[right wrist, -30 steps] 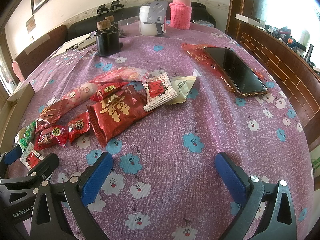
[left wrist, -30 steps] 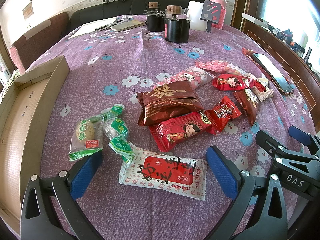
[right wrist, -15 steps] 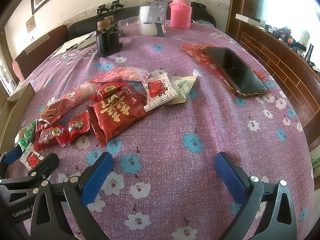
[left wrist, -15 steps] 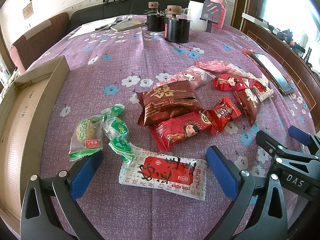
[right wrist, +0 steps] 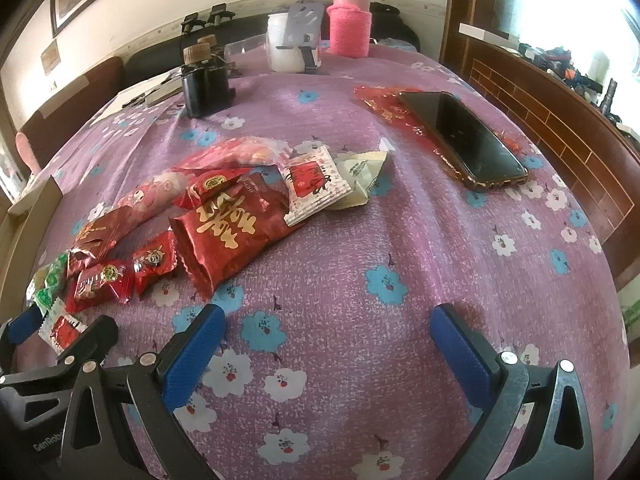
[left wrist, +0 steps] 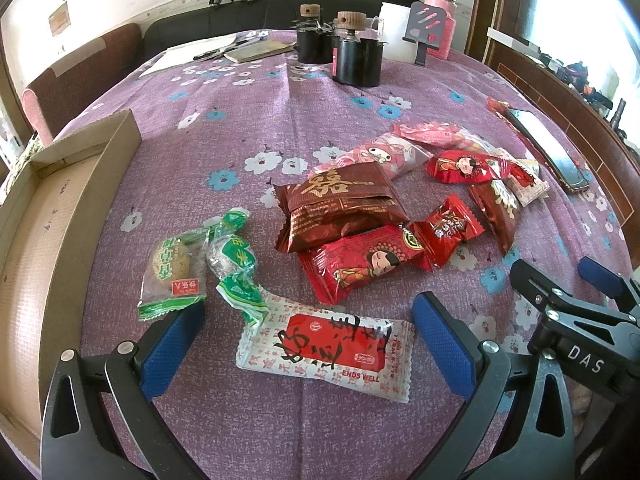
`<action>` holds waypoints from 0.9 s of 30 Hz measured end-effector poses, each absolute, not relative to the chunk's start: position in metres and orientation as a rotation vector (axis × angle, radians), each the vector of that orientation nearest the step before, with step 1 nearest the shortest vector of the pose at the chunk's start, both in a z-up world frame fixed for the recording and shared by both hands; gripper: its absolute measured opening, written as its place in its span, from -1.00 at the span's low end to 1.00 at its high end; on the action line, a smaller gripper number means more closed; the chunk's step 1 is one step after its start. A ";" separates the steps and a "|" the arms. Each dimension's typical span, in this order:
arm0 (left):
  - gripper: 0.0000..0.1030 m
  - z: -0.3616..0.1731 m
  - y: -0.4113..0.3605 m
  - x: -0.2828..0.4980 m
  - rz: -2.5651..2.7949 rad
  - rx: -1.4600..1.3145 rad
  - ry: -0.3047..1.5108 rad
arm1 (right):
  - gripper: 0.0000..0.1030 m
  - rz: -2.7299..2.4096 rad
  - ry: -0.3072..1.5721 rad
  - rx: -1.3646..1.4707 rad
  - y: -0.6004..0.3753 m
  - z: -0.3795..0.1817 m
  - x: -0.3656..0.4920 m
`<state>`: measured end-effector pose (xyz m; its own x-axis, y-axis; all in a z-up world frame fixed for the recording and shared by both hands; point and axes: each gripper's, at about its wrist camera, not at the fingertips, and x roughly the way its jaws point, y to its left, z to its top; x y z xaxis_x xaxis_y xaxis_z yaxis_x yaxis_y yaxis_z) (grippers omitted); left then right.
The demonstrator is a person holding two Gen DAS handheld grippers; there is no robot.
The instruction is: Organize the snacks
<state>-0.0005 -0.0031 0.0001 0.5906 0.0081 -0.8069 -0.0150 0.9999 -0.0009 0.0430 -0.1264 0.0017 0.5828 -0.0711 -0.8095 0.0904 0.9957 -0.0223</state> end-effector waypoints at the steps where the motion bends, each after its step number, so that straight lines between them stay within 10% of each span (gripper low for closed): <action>1: 1.00 0.001 -0.005 -0.002 0.014 -0.007 0.939 | 1.00 -0.095 0.944 0.021 -0.126 0.002 0.043; 27: 1.00 0.000 -0.005 -0.001 0.015 -0.003 0.939 | 1.00 -0.092 0.950 0.025 -0.126 0.001 0.043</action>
